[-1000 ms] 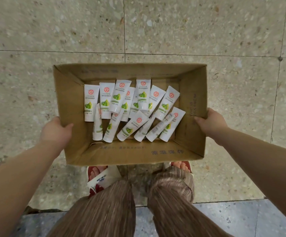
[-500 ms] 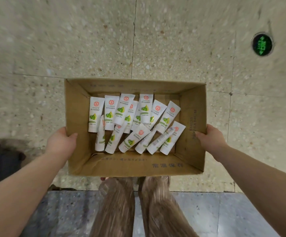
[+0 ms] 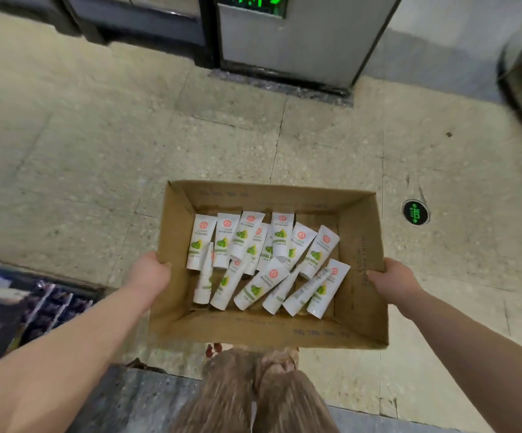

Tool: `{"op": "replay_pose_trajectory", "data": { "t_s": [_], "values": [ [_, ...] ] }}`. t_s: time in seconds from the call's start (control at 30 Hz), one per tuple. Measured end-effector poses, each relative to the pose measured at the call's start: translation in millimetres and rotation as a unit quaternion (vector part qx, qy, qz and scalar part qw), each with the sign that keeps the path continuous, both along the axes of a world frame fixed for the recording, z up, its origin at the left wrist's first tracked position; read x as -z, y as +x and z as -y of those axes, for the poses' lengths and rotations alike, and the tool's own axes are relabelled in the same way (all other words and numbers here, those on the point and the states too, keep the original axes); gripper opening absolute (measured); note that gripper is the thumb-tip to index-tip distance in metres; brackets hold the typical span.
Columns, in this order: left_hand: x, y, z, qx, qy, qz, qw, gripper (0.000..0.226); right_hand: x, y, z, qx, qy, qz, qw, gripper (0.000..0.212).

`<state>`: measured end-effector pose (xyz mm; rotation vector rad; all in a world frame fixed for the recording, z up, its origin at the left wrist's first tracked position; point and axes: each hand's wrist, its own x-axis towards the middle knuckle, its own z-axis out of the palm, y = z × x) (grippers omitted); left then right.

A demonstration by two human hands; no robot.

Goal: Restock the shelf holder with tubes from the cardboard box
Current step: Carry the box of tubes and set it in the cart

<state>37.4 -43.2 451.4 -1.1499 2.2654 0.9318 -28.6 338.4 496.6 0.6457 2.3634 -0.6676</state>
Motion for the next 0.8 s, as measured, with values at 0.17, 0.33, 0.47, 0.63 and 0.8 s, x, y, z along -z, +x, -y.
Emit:
{"op": "replay_pose_trajectory", "data": {
  "t_s": [0.17, 0.33, 0.47, 0.63, 0.8],
  "values": [
    [-65.5, 13.9, 17.0, -0.01, -0.019, -0.051, 0.998, 0.03, -59.8, -10.3, 16.0, -0.032, -0.006, -0.054, 0.998, 0.029],
    [-110.6, 37.7, 24.9, -0.061, -0.029, -0.091, 0.994, 0.032, -100.9, -26.1, 29.0, -0.084, -0.037, -0.075, 0.993, 0.026],
    [-146.6, 67.1, 6.9, -0.09, -0.079, -0.094, 0.988, 0.036, -125.4, -39.0, 37.4, -0.166, -0.05, -0.083, 0.981, 0.013],
    [-179.3, 135.0, -31.6, -0.19, -0.138, -0.061, 0.97, 0.037, -151.6, -39.2, 46.1, -0.263, -0.07, -0.086, 0.958, 0.011],
    [-201.9, 213.2, -80.8, -0.288, -0.168, -0.044, 0.942, 0.035, -173.2, -23.5, 62.7, -0.375, -0.074, -0.091, 0.92, 0.008]
  ]
}}
